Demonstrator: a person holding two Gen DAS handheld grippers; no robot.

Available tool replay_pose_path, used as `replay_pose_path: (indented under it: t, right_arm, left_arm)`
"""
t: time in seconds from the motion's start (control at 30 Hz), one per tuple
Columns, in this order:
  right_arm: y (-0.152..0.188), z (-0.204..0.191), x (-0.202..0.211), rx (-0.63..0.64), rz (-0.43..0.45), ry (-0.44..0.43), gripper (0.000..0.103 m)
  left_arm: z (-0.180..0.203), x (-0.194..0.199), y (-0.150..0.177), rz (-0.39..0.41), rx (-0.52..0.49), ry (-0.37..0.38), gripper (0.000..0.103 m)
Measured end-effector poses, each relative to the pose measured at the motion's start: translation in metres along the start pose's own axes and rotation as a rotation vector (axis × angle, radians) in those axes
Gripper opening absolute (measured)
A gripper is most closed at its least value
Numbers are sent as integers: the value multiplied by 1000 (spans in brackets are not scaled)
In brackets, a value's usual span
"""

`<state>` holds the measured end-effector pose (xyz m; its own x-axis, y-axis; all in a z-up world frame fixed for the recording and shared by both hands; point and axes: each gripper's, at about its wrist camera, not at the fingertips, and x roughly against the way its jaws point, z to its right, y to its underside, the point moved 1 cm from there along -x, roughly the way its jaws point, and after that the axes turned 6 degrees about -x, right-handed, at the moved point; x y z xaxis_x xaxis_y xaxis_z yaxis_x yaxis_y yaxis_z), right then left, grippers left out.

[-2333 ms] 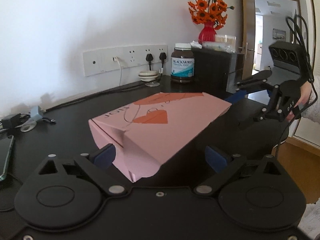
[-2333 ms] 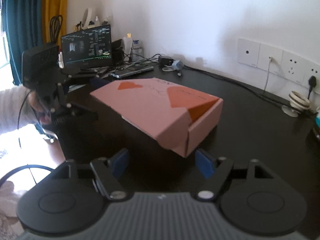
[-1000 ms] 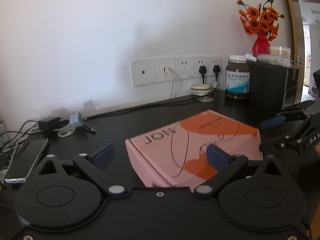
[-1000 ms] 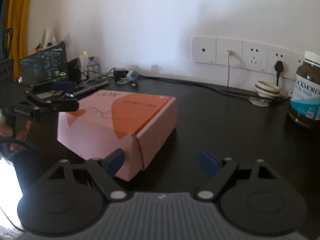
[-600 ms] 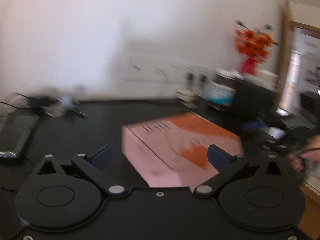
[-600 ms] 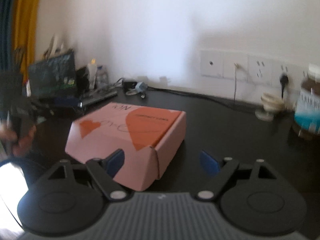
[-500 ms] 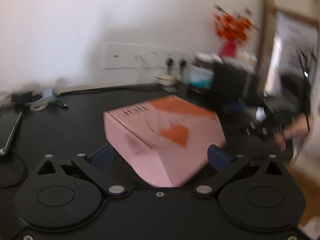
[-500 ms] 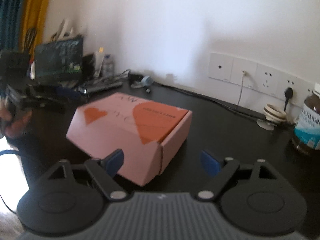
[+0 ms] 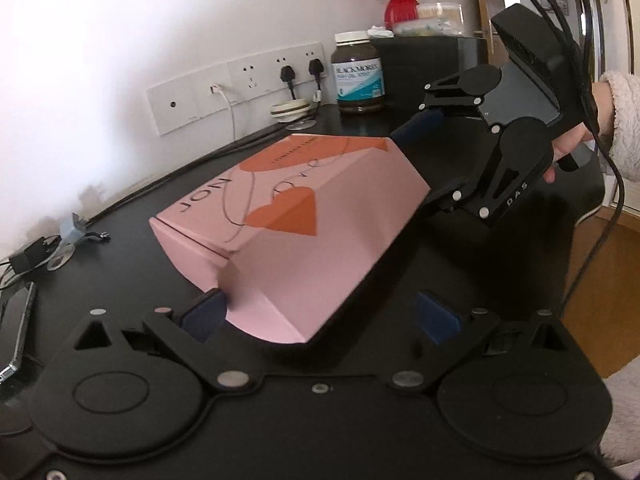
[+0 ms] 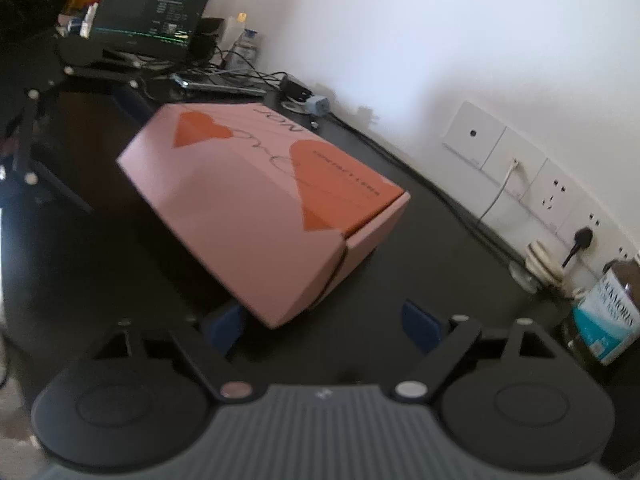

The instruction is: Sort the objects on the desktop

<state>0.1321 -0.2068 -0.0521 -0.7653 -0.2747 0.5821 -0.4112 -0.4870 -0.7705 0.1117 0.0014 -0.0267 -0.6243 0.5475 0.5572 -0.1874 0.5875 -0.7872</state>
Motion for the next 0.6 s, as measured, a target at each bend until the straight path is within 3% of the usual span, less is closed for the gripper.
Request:
replay_pose_path:
  t: [0.1,0.3,0.6]
  right_arm:
    - [-3,-1,-6,12,15,0,93]
    - [-6,-3,-10,9,39,-27,93]
    - [-20,18,8,-195,147,-156,93]
  left_arm:
    - [-5,-1,-2,12,4,-30,102]
    - [-4,-7,-8,22,1,-10,102]
    - [11,7,-11,29,-5,3,102]
